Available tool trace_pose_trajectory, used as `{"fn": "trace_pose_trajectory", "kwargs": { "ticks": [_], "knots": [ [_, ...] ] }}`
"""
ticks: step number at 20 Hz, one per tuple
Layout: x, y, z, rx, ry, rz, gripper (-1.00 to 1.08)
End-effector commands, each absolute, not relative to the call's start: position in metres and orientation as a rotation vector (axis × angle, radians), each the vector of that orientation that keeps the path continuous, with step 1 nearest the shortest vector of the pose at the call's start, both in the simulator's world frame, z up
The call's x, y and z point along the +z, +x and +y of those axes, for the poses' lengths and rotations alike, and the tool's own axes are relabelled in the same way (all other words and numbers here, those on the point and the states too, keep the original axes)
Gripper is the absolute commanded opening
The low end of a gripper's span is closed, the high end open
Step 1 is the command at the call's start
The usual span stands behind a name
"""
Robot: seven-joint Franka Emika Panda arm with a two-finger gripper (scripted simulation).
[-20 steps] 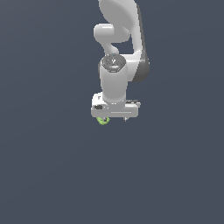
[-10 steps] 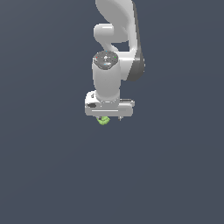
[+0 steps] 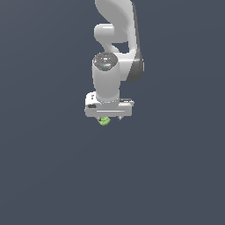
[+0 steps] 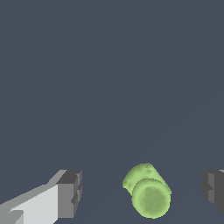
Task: Pick up the object and move it to a goal position.
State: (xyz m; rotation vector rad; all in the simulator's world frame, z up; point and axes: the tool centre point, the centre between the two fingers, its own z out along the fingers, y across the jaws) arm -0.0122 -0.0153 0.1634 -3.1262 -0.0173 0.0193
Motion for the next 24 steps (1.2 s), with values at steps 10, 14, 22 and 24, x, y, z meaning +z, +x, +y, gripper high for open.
{"fn": "trace_pose_trajectory", "kwargs": {
  "ticks": [10, 14, 22, 24],
  "knots": [
    [0.138, -0.036, -0.030, 0.013, -3.116, -0.327, 1.00],
    [0.127, -0.049, -0.037, 0.010, -3.099, -0.480, 1.00],
    [0.106, -0.075, -0.048, 0.005, -3.042, -0.775, 1.00],
    [0.102, -0.080, -0.049, 0.004, -3.027, -0.834, 1.00]
  ]
}}
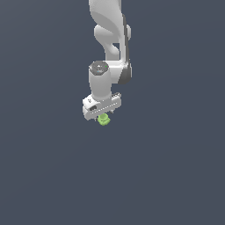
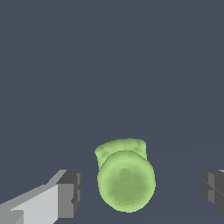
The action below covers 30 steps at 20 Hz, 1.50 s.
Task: Pick up the object and move it to a goal position.
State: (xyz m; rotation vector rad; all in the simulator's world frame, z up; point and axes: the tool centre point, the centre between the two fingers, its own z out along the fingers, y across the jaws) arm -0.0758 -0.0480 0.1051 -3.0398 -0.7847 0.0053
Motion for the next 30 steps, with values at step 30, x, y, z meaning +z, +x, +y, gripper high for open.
{"fn": "trace_pose_trajectory", "kwargs": {
  "ticks": [30],
  "knots": [
    [0.044, -0.099, -0.055, 0.000, -2.970, -1.024, 1.00]
  ]
}}
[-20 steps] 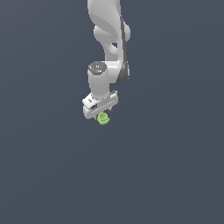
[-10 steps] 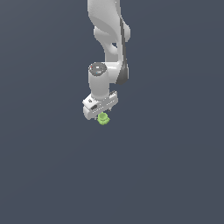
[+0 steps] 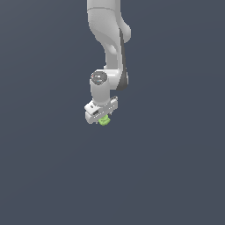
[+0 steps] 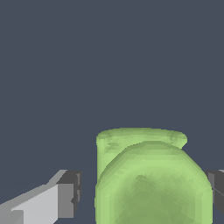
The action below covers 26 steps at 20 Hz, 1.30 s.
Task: Pick up the object and move it to a goal position.
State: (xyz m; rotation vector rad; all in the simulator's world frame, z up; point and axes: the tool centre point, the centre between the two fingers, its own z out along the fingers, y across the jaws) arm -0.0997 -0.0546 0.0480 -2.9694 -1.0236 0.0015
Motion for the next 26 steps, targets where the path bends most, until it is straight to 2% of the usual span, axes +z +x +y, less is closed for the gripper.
{"fn": "trace_pose_trajectory", "kwargs": {
  "ticks": [1, 4, 5, 18, 26],
  "knots": [
    [0.042, -0.099, -0.055, 0.000, -2.970, -1.024, 1.00],
    [0.040, -0.099, -0.055, 0.000, -2.970, -1.025, 1.00],
    [0.040, -0.099, -0.055, 0.000, -2.970, -1.025, -1.00],
    [0.043, -0.099, -0.056, -0.002, -2.971, -1.024, -1.00],
    [0.074, -0.098, -0.062, -0.001, -2.970, -1.025, -1.00]
  ]
}}
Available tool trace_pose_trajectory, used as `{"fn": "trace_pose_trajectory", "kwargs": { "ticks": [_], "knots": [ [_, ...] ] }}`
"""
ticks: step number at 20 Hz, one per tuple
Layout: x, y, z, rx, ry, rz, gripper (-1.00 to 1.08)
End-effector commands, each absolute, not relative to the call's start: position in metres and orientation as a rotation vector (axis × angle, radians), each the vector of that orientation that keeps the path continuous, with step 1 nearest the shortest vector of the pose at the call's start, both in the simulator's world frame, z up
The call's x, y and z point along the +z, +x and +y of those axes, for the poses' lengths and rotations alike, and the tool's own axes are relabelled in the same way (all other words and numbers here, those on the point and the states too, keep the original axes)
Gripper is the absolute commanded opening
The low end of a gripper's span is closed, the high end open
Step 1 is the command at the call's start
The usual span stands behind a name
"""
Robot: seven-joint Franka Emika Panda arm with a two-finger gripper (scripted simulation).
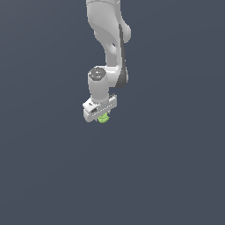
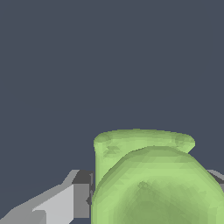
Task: Pick up the object and move it to a goal position.
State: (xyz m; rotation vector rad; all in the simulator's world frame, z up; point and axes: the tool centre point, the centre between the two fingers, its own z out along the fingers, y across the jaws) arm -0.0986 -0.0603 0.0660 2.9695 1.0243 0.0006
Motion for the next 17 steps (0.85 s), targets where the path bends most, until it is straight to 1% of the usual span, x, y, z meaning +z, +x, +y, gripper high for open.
{"fn": "trace_pose_trajectory", "kwargs": {
  "ticks": [1, 9, 17],
  "knots": [
    [0.081, -0.098, -0.063, 0.001, 2.969, 1.024, -1.00],
    [0.132, -0.096, -0.073, 0.001, 2.970, 1.025, -1.00],
    [0.150, -0.094, -0.077, 0.001, 2.970, 1.025, -1.00]
  ]
}}
